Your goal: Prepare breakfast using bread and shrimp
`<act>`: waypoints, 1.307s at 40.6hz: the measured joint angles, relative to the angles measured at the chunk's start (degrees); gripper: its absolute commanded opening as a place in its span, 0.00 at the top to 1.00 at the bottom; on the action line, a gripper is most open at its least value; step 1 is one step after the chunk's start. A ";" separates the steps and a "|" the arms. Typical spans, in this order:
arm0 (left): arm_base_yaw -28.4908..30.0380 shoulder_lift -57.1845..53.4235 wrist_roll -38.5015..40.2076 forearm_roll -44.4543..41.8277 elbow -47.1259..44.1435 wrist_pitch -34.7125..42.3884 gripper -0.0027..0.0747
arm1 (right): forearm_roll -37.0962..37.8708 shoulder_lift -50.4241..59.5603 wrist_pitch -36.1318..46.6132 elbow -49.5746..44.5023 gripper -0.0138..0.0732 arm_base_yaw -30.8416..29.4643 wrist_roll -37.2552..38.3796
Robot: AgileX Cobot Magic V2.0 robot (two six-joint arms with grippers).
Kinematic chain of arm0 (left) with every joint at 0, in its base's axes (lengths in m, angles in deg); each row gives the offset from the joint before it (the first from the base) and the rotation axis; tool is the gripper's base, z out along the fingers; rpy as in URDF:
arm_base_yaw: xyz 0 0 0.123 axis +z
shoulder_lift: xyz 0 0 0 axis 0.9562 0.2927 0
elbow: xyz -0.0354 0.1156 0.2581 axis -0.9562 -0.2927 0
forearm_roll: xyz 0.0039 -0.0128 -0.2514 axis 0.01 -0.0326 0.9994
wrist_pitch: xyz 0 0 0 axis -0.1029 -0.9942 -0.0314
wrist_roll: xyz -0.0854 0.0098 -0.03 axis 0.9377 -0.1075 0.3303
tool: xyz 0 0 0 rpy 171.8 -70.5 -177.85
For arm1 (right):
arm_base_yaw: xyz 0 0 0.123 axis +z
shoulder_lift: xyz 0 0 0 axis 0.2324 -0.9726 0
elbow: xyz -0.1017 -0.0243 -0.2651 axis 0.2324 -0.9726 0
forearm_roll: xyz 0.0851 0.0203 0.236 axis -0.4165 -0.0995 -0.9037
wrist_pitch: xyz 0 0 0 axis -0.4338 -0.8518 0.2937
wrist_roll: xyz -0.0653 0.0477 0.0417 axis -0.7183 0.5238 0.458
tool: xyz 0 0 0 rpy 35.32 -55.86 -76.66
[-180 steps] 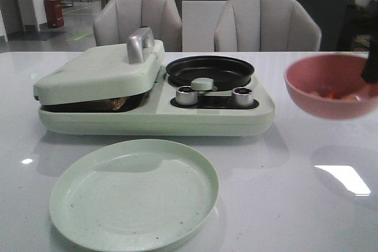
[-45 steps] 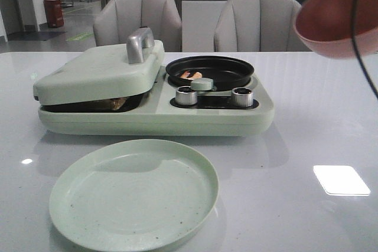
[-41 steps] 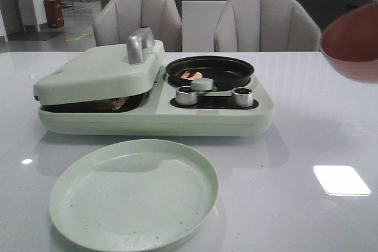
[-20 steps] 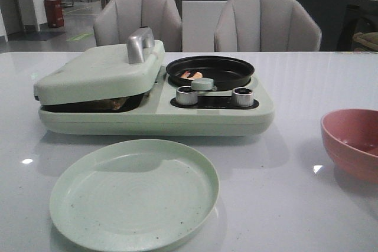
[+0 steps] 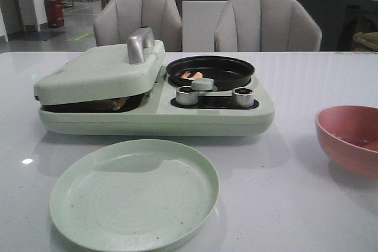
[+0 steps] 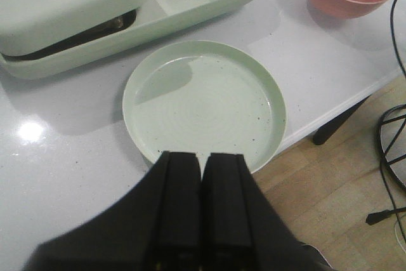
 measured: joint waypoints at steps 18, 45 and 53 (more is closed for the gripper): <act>0.00 0.00 0.00 0.00 0.00 -0.34 0.84 | 1.90 32.09 -17.14 -2.61 0.35 14.69 -1.97; 0.00 0.00 0.00 0.00 0.00 -0.34 0.84 | 4.82 62.44 -24.14 -19.50 0.71 14.66 0.18; 0.00 0.00 0.22 -0.49 0.00 -0.37 0.83 | 4.93 62.56 -24.14 -19.50 0.80 14.66 0.18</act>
